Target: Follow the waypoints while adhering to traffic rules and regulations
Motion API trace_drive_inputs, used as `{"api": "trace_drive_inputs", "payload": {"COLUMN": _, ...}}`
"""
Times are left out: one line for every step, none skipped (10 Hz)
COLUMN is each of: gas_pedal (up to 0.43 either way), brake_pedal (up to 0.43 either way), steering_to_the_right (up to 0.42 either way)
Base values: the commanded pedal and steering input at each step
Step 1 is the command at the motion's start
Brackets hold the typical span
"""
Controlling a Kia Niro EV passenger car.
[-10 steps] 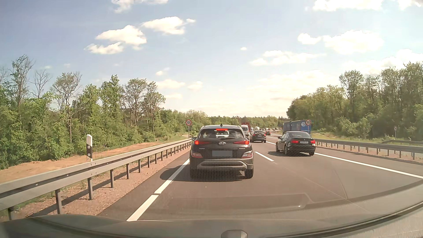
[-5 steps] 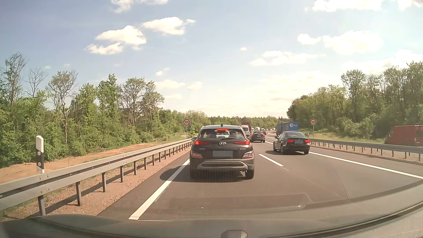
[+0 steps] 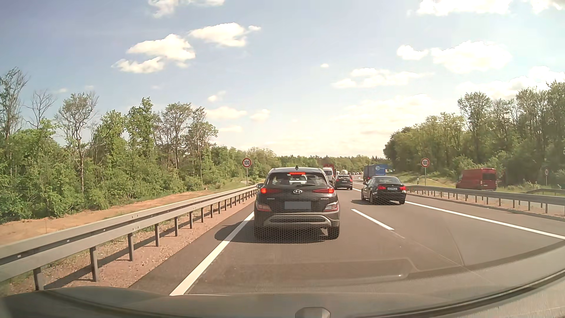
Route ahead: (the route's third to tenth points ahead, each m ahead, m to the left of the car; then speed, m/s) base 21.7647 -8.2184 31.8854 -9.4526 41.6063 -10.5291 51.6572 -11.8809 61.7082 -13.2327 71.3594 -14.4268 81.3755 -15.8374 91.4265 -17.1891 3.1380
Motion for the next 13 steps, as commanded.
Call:
{"api": "trace_drive_inputs", "payload": {"gas_pedal": 0.000, "brake_pedal": 0.037, "steering_to_the_right": 0.001}}
{"api": "trace_drive_inputs", "payload": {"gas_pedal": 0.000, "brake_pedal": 0.000, "steering_to_the_right": 0.001}}
{"api": "trace_drive_inputs", "payload": {"gas_pedal": 0.000, "brake_pedal": 0.000, "steering_to_the_right": 0.001}}
{"api": "trace_drive_inputs", "payload": {"gas_pedal": 0.000, "brake_pedal": 0.000, "steering_to_the_right": 0.001}}
{"api": "trace_drive_inputs", "payload": {"gas_pedal": 0.000, "brake_pedal": 0.000, "steering_to_the_right": 0.001}}
{"api": "trace_drive_inputs", "payload": {"gas_pedal": 0.000, "brake_pedal": 0.000, "steering_to_the_right": 0.001}}
{"api": "trace_drive_inputs", "payload": {"gas_pedal": 0.000, "brake_pedal": 0.000, "steering_to_the_right": 0.001}}
{"api": "trace_drive_inputs", "payload": {"gas_pedal": 0.000, "brake_pedal": 0.000, "steering_to_the_right": 0.001}}
{"api": "trace_drive_inputs", "payload": {"gas_pedal": 0.000, "brake_pedal": 0.000, "steering_to_the_right": 0.001}}
{"api": "trace_drive_inputs", "payload": {"gas_pedal": 0.000, "brake_pedal": 0.000, "steering_to_the_right": 0.001}}
{"api": "trace_drive_inputs", "payload": {"gas_pedal": 0.000, "brake_pedal": 0.000, "steering_to_the_right": 0.001}}
{"api": "trace_drive_inputs", "payload": {"gas_pedal": 0.000, "brake_pedal": 0.000, "steering_to_the_right": 0.001}}
{"api": "trace_drive_inputs", "payload": {"gas_pedal": 0.000, "brake_pedal": 0.000, "steering_to_the_right": 0.001}}
